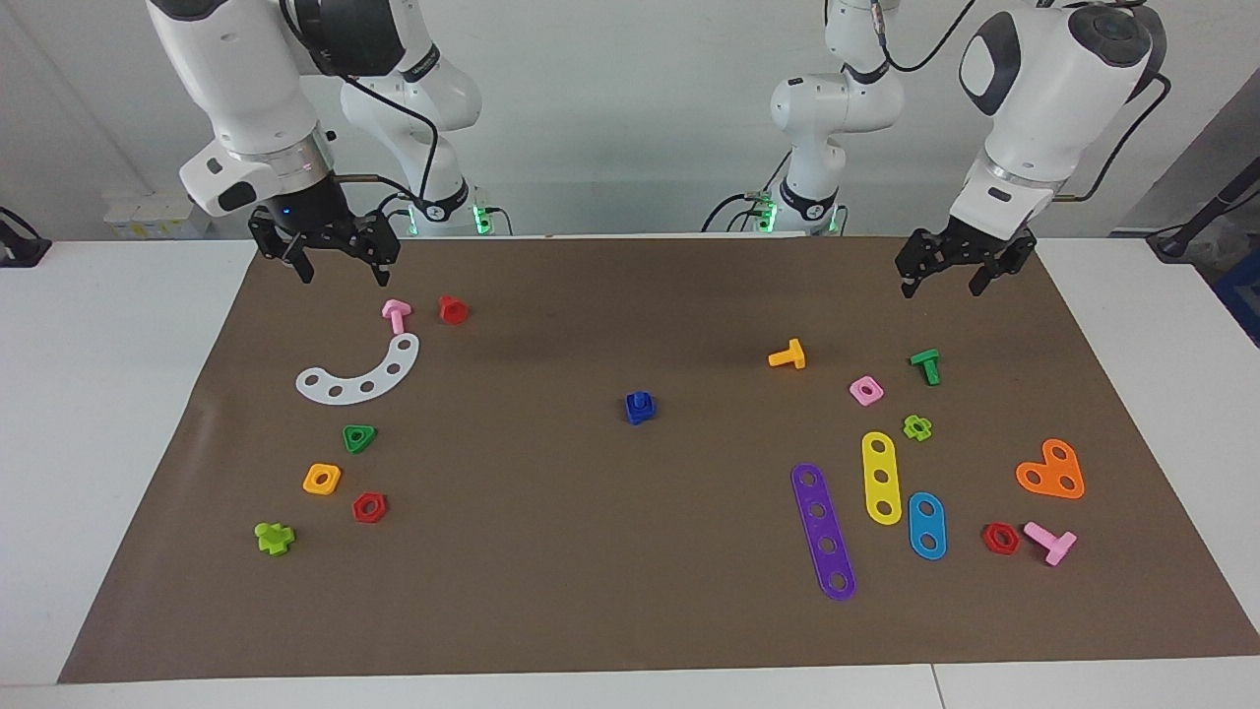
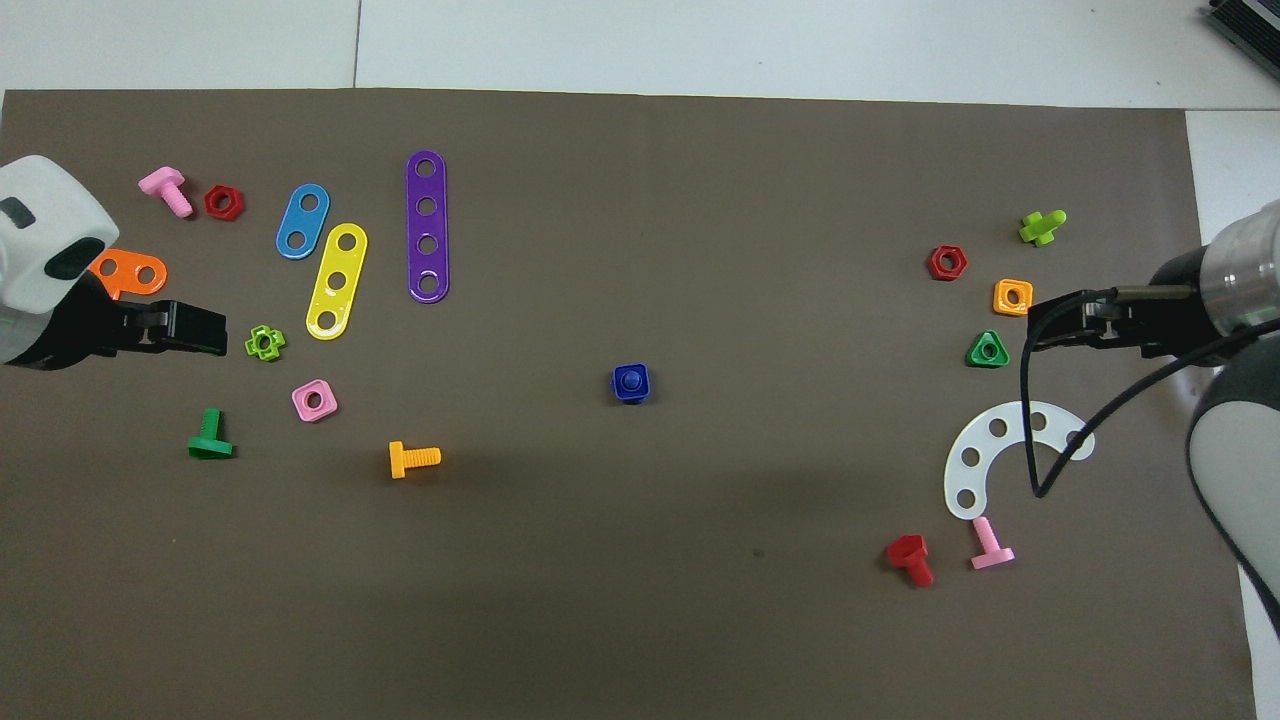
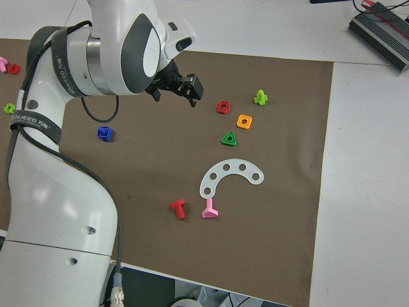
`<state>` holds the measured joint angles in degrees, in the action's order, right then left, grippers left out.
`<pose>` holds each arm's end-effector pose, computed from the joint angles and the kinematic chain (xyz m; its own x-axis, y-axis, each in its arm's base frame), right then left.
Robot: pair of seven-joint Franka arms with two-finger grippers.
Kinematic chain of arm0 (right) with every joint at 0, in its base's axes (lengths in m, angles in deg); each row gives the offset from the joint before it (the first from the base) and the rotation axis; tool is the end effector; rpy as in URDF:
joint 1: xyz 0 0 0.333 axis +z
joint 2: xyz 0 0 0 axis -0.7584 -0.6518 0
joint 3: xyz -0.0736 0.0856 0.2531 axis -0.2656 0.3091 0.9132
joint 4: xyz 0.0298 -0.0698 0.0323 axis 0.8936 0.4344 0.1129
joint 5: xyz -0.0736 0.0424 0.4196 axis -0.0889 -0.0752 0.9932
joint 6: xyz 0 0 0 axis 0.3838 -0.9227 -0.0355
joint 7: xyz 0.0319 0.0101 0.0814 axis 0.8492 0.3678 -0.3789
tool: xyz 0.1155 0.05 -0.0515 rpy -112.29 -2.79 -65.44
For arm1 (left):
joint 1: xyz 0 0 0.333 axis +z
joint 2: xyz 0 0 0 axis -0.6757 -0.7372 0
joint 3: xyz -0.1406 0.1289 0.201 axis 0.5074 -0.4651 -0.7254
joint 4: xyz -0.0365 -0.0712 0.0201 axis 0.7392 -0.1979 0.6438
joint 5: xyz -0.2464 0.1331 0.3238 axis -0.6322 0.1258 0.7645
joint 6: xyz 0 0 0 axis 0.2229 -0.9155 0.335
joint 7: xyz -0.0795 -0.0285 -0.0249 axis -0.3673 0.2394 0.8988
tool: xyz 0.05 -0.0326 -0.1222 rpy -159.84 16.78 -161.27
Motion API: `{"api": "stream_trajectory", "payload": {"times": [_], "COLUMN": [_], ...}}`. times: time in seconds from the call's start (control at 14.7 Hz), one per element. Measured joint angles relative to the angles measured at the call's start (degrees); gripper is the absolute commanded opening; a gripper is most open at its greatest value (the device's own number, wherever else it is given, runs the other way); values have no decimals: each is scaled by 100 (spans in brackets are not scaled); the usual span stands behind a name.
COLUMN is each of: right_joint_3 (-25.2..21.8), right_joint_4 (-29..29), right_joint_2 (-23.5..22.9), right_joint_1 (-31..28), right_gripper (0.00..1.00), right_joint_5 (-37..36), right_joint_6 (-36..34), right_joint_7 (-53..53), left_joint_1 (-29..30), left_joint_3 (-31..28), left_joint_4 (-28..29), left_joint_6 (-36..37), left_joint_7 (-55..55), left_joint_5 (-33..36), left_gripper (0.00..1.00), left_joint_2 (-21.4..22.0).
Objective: Unscrew and place screws in storage area
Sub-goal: 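Reach the left gripper toward the blue nut and bolt at center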
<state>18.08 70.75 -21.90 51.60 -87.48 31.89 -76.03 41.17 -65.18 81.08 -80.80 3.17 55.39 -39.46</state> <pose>0.5824 0.0414 0.5337 0.9970 -0.0771 -0.0009 -0.0771 -0.9968 0.0195 0.5781 -0.0568 0.5041 0.9983 -0.0559 0.0189 -0.0560 -0.9984 0.0035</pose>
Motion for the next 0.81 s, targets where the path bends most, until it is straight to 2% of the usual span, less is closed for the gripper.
{"api": "stream_trajectory", "payload": {"times": [0.27, 0.54, 0.81], "right_joint_3": [0, 0, 0], "right_joint_4": [0, 0, 0], "right_joint_2": [0, 0, 0], "right_joint_1": [0, 0, 0], "right_gripper": [100, 100, 100], "right_joint_5": [-1, -1, -1], "right_joint_6": [0, 0, 0], "right_joint_7": [0, 0, 0], "left_joint_1": [0, -92, -719], "left_joint_3": [6, 46, 77], "left_joint_4": [-2, 3, 27], "left_joint_6": [3, 20, -7], "left_joint_7": [-26, -583, 237], "left_joint_5": [6, 5, -243], "left_gripper": [100, 100, 100], "left_joint_2": [0, 0, -101]}}
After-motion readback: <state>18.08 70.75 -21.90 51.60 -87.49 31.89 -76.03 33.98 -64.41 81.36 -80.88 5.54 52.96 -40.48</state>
